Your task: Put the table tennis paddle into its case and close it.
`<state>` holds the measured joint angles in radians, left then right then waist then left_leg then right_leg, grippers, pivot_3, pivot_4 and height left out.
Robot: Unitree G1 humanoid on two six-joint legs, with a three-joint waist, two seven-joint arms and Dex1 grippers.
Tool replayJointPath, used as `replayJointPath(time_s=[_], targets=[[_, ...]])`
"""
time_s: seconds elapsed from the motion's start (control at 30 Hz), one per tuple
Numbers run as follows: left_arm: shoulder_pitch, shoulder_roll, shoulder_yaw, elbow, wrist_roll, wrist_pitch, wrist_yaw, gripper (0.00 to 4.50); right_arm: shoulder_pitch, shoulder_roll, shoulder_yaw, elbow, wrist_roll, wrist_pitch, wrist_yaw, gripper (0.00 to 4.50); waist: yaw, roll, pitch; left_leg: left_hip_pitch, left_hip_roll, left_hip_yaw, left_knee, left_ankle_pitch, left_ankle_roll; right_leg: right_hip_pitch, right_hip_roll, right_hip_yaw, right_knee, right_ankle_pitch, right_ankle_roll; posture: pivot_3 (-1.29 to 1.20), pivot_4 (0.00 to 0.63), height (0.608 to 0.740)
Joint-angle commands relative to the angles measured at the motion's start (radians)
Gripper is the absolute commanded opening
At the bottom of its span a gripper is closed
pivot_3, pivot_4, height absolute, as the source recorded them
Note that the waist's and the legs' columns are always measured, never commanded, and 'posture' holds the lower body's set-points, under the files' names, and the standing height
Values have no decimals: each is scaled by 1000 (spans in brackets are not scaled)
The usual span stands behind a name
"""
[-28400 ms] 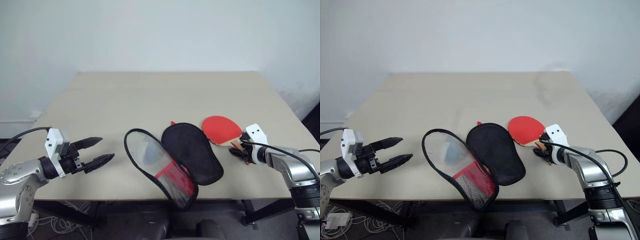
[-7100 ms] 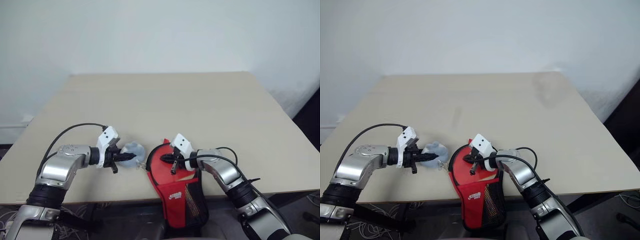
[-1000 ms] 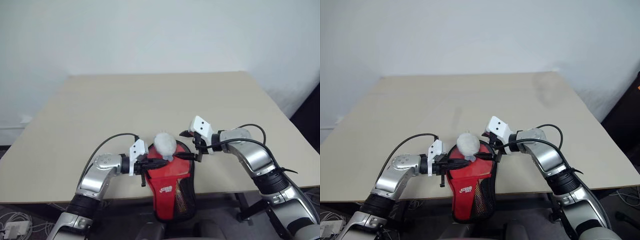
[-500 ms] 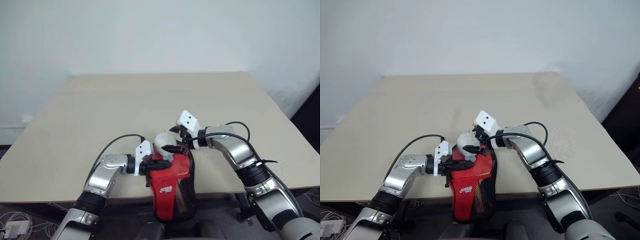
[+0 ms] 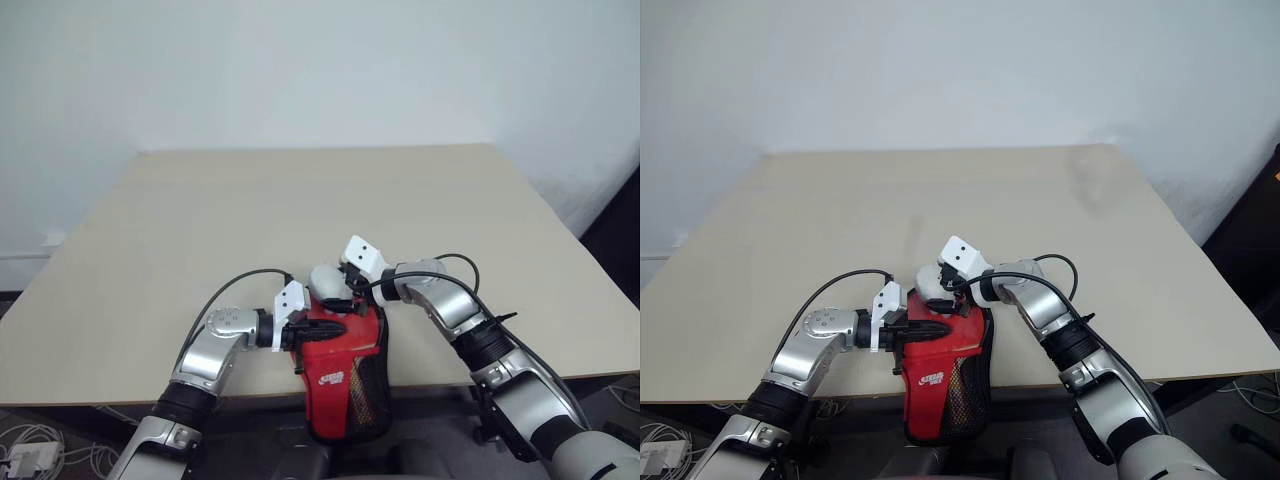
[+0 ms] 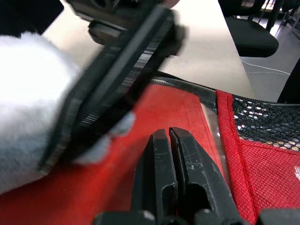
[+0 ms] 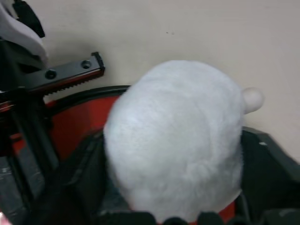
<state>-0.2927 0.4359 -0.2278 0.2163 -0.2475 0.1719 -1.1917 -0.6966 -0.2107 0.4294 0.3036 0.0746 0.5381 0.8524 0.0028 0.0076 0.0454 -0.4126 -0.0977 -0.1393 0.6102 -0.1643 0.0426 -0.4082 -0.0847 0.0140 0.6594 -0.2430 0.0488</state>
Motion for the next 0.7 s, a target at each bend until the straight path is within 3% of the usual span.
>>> replayJointPath(time_s=[0.03, 0.2, 0.33, 0.7], targets=[[-15, 0, -2, -2, 4, -9, -2, 0, -26, 10, -16, 12, -9, -18, -1, 2549, 0, 0, 0, 0, 0, 0, 0, 0, 0, 0, 0, 0, 0, 0, 0, 0, 0, 707], [-19, 0, -3, 2, 4, 0, -5, 0, -40, 17, -24, 26, -8, -27, 3, 1091, 0, 0, 0, 0, 0, 0, 0, 0, 0, 0, 0, 0, 0, 0, 0, 0, 0, 707], [-35, -7, 2, 18, 1, 9, 0, 0, -73, 22, -37, 71, -11, -45, 1, 362, -1, 0, 0, 0, 0, 0, 0, 0, 0, 0, 0, 0, 1, 0, 0, 0, 0, 707], [-93, -46, 15, 91, 9, 13, 48, 0, -187, 49, -70, 265, -30, -137, -6, 328, -1, 0, 0, 0, 0, 0, 0, 1, -1, 0, 1, 0, 1, 2, 2, 0, 0, 707]])
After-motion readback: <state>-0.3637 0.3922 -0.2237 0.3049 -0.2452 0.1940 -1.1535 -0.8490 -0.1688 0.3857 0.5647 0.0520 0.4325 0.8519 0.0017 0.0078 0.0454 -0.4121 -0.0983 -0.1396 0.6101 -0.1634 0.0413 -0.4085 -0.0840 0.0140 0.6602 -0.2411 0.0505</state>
